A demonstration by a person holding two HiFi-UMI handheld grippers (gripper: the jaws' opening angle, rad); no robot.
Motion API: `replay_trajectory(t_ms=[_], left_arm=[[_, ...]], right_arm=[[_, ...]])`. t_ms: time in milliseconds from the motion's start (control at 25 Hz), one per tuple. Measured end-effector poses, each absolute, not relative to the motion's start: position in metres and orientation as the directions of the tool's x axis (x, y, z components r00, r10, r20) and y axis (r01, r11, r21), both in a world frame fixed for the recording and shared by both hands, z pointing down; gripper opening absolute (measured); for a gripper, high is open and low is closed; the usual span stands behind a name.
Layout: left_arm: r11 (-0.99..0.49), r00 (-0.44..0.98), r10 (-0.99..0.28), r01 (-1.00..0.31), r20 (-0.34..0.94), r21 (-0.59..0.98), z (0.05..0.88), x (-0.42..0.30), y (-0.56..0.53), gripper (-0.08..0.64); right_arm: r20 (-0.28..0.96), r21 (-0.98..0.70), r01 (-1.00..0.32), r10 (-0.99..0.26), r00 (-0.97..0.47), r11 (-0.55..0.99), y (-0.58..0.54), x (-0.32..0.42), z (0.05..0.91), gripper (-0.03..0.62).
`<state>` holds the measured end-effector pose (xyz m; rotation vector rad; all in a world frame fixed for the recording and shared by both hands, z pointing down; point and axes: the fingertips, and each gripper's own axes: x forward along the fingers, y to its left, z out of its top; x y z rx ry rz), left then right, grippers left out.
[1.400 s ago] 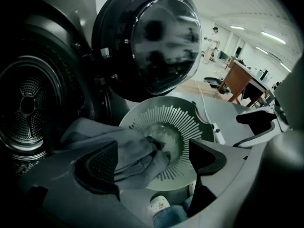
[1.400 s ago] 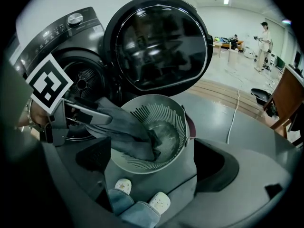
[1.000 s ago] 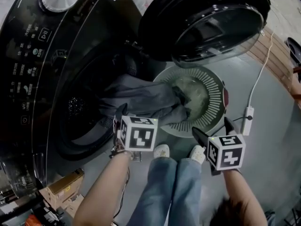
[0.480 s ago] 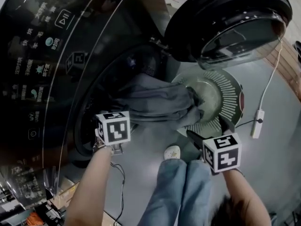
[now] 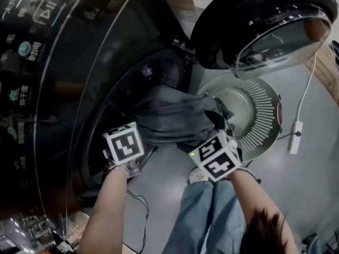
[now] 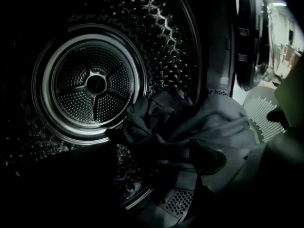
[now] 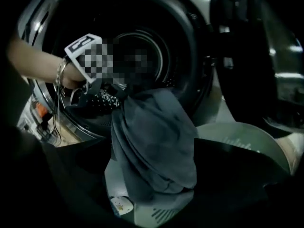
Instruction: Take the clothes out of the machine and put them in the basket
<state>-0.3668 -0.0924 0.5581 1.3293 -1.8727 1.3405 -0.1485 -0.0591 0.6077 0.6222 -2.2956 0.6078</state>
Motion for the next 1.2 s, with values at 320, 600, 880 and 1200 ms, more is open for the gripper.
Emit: replay_trajectory(t_ms=[320,600,880,1200], left_arm=[[0.077,-0.445,-0.431,-0.885,0.785,-0.459,0.556,-0.382,-0.098,0.456],[0.14,-0.443,-0.409,-0.894,0.797,-0.425,0.559,-0.387,-0.094,0.468],[0.17,-0.433,-0.406,-0.901,0.805,-0.398,0.572,-0.381,-0.109,0.496],[0.078,-0.278,-0.49,-0.958,0.826,-0.276,0.564,-0.331,-0.139,0.529]], right_arm=[[0.781,0.017,-0.371,-0.244,-0.575,0.929,-0.068,-0.22,0.637,0.545],[0.821,-0.039,-0.425,-0.214,-0.529,0.904,-0.073,-0.222,0.656,0.044],[0.78,-0.125,-0.381,-0.147,-0.608,0.916,-0.059,-0.184,0.626,0.041],[0.793,-0.215,-0.523,-0.165,-0.586,0.825,-0.045,-0.097,0.618,0.04]])
